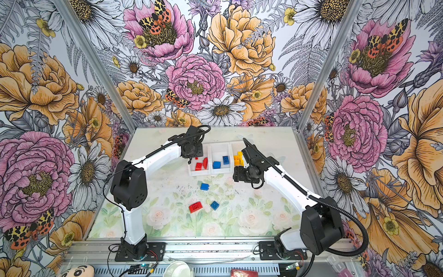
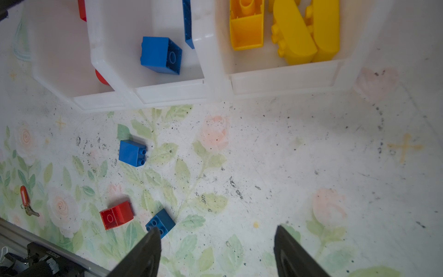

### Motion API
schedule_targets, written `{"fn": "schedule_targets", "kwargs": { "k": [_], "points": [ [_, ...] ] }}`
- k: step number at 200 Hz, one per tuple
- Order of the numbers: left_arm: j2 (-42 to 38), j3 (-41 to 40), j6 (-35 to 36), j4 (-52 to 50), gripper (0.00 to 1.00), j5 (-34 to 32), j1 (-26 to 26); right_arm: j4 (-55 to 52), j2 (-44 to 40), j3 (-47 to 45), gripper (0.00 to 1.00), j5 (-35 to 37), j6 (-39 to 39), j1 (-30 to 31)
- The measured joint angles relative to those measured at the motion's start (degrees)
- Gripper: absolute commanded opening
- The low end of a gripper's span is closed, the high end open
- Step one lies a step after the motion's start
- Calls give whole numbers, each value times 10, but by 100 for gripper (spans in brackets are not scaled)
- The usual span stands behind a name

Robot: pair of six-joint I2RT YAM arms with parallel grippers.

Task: Sort the legos into containers by color
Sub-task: Place the lego in the container, then pick up the lego from the bottom-center of the table.

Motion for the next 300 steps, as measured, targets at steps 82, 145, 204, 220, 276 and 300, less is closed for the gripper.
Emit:
{"fn": "schedule_targets", "kwargs": {
  "k": [82, 145, 204, 220, 276, 300],
  "points": [
    [-181, -169, -35, 75, 69, 43, -7, 0, 4, -5, 75, 0, -31, 70],
    [-318, -321, -75, 124, 76, 77, -6, 0, 48, -5, 75, 19, -69, 186],
    [-423, -422, -97, 141, 77, 98, 28, 0, 109, 17, 74, 61, -91, 279],
    [-442, -450, -103, 142, 77, 106, 45, 0, 127, 25, 72, 72, -93, 296],
    [-486, -513, -110, 141, 77, 133, 85, 0, 173, 51, 66, 100, -101, 311],
    [-496, -525, -110, 141, 77, 143, 90, 0, 191, 59, 64, 105, -106, 311]
  ]
}}
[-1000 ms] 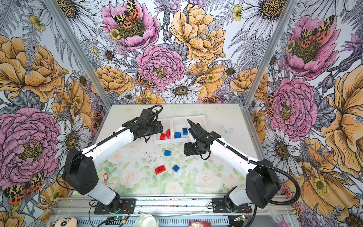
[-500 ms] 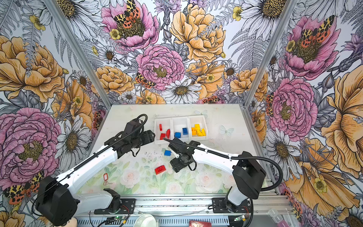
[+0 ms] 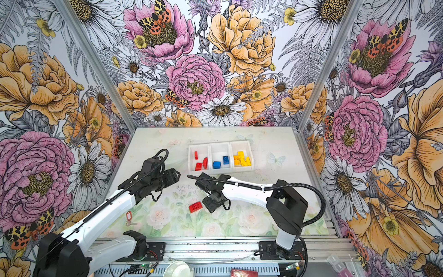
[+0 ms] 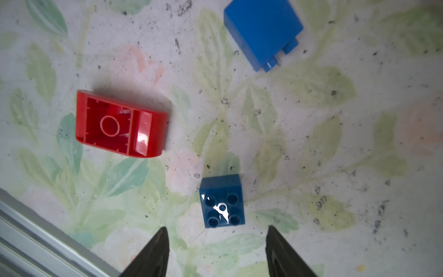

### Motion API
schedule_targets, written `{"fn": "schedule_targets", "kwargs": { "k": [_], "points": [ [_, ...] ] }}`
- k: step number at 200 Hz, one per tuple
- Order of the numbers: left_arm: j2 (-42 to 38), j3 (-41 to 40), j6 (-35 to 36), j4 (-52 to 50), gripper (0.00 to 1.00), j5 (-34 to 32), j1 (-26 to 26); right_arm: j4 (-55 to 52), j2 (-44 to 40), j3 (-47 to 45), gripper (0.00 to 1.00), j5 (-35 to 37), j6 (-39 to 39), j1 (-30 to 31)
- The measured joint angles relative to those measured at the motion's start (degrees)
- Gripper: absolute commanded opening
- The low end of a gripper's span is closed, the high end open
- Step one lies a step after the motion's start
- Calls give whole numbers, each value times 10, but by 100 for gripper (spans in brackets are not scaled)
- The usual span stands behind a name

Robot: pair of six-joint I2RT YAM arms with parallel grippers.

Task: Sort the legos into containers by color
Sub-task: Pick up the lego from the bottom-center of the table.

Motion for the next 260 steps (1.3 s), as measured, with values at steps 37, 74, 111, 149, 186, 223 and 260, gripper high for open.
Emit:
{"fn": "schedule_targets", "kwargs": {
  "k": [37, 74, 111, 149, 186, 223, 260],
  "points": [
    [-7, -8, 0, 0, 77, 6, 3, 0, 22, 4, 62, 2, -4, 0],
    [-7, -9, 0, 1, 77, 9, 7, 0, 37, 5, 60, 2, -6, 0],
    [-7, -10, -2, 2, 77, 13, 8, -1, 49, 12, 58, 2, -6, 0],
    [-7, -13, -2, 5, 77, 13, 9, 0, 61, 25, 55, 2, -6, 0],
    [-7, -13, -7, 6, 77, 13, 9, -1, 70, 27, 49, 3, -7, 0],
    [-7, -15, -10, 9, 77, 13, 9, -5, 73, 27, 37, 4, -12, 0],
    [-7, -17, -11, 9, 77, 13, 9, -9, 73, 27, 29, 5, -10, 0]
  ]
}}
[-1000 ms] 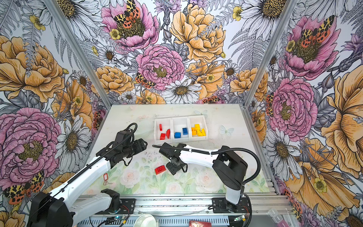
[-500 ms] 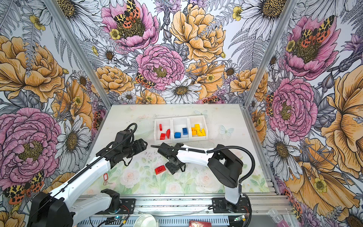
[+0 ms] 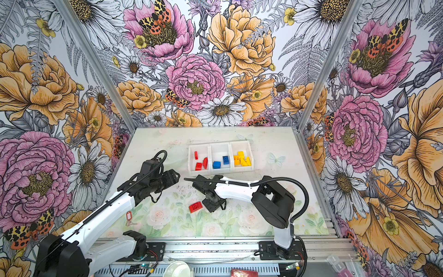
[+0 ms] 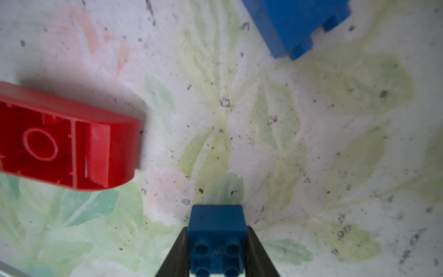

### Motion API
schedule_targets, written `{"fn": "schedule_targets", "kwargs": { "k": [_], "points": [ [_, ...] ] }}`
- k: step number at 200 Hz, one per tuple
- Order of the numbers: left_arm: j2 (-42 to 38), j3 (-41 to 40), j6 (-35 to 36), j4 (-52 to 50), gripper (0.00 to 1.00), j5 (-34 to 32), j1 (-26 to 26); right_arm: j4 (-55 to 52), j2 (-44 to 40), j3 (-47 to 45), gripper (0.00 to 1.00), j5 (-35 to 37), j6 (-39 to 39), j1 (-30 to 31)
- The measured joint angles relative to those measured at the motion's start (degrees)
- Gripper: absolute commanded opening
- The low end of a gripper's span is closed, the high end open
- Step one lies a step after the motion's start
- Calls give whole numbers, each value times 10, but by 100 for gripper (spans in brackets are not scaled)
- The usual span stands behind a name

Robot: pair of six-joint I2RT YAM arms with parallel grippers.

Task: Sort the legos into containers by color
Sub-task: Pick up the lego from the bottom-center of the table, then place the lego in the container.

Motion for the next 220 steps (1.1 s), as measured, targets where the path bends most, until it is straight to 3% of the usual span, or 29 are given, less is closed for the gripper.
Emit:
{"fn": "schedule_targets", "kwargs": {
  "k": [60, 117, 176, 220],
  "points": [
    [0, -1, 0, 4, 77, 2, 0, -4, -10, 4, 27, 4, 1, -9],
    [3, -1, 0, 7, 77, 2, -8, -9, -66, 31, 27, 9, 11, -76],
    [36, -1, 0, 19, 77, 2, -45, -13, -69, 104, 27, 47, 9, -151],
    [62, 6, -2, 23, 77, 1, -70, -6, -16, 206, 27, 71, -7, -201]
  ]
}}
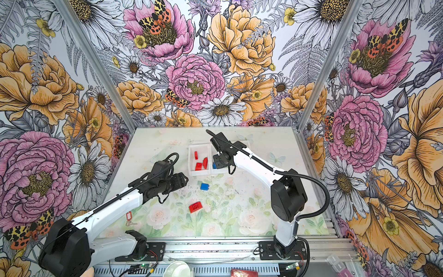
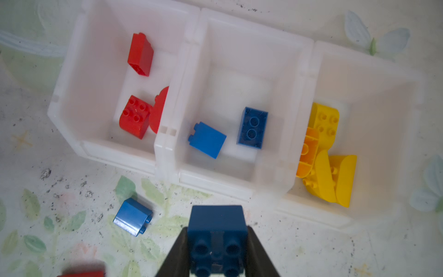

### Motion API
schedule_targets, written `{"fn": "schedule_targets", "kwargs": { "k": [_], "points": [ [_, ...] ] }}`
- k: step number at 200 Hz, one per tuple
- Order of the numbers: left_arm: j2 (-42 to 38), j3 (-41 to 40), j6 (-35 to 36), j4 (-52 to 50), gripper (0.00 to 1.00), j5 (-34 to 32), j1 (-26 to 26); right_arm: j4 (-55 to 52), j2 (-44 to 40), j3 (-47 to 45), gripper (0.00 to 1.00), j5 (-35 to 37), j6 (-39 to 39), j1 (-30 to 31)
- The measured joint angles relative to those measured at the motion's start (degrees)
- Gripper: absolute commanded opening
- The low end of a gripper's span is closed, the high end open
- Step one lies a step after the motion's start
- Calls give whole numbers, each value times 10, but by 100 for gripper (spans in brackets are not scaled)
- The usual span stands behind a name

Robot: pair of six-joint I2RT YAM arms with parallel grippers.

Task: Sort the legos into containers by color
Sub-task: Place the lego in the container.

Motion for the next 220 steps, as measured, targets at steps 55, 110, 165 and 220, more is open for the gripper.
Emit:
{"fn": "schedule_targets", "kwargs": {
  "k": [55, 110, 165, 220],
  "points": [
    [1, 1, -2, 4, 78, 0, -6, 3, 115, 103, 27, 6, -25, -30],
    [1, 1, -2, 4, 78, 0, -6, 4, 202, 189, 28, 6, -34, -36],
    [1, 1, -2, 6, 78, 0, -6, 3, 229, 206, 43, 3, -38, -40],
    [3, 2, -2, 7, 78, 0, -6, 3, 230, 207, 51, -3, -43, -40]
  ]
}}
